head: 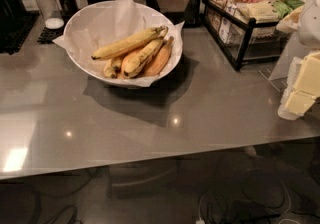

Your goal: Pick banana from white bowl

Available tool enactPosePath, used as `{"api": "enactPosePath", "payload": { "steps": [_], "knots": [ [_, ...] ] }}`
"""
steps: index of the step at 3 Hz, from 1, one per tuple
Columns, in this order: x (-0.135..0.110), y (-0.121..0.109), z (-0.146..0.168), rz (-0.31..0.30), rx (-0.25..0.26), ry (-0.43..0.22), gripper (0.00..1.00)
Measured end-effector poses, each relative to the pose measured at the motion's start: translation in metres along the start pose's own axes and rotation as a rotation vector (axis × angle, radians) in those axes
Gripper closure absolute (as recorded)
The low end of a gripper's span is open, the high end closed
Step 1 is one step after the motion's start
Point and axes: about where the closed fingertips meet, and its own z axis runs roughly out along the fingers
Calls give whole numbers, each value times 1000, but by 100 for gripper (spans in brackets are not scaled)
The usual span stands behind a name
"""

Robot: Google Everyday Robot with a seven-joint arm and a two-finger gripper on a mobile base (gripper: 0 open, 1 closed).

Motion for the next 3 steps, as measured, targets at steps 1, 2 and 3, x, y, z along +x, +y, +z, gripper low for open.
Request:
{"api": "enactPosePath", "payload": {
  "steps": [1,2,3],
  "knots": [
    [-11,-5,3,11,5,-12,0],
    [-52,-36,11,-11,21,-52,0],
    [-116,-85,4,-85,60,-155,0]
  ]
}}
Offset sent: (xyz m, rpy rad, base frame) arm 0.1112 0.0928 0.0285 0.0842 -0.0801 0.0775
